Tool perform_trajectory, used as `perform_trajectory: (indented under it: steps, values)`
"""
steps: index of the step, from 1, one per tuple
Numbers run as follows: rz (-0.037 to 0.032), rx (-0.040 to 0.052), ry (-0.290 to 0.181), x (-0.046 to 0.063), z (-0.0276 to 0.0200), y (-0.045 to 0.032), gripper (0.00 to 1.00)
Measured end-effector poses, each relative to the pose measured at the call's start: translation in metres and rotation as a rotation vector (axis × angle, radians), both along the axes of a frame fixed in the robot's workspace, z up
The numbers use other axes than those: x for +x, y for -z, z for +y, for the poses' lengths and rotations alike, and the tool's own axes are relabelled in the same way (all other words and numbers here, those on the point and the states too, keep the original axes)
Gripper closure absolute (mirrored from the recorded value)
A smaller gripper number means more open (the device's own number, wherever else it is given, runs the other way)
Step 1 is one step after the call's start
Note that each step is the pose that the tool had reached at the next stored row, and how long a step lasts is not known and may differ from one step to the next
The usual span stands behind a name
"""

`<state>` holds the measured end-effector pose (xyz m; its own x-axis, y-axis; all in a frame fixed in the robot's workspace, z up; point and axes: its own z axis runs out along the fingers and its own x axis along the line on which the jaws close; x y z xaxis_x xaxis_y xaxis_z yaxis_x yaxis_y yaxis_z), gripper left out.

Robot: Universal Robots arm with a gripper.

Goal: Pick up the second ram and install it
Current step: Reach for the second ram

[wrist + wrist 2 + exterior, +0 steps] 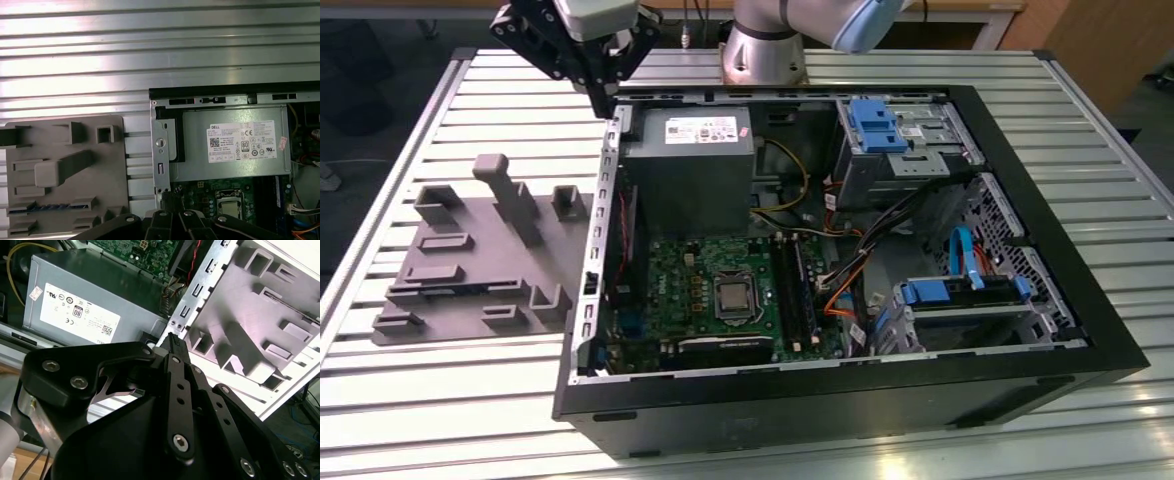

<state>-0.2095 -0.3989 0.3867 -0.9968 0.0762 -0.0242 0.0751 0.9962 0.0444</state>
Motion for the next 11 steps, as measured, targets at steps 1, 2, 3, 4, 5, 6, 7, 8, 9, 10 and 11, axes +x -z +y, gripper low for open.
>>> perform_trajectory:
  steps: [1,2,3,4,5,6,7,8,9,10,11]
  values:
    - [0.0001,0.0000,0.000,-0.0005,0.0000,0.0000,0.89]
    - [0.0000,0.0000,0.000,-0.0011,0.0000,0.0000,0.89]
    - [0.0000,0.0000,0.000,-0.0016,0.0000,0.0000,0.89]
    - [0.0000,0.0000,0.000,-0.0020,0.0000,0.0000,0.89]
    - [0.0000,0.0000,0.000,-0.0025,0.0000,0.0000,0.89]
    - [0.0001,-0.0001,0.000,-0.0030,0.0000,0.0000,0.89]
    - [0.0000,0.0000,0.000,-0.0035,0.0000,0.0001,0.89]
    - [0.0000,0.0000,0.000,-0.0041,0.0000,0.0001,0.89]
    - [0.0000,0.0000,0.000,-0.0047,0.0000,0.0001,0.89]
    - [0.0000,0.0000,0.000,-0.0052,0.0000,0.0001,0.89]
    - [0.0000,0.0000,0.000,-0.0057,0.0000,0.0002,0.89]
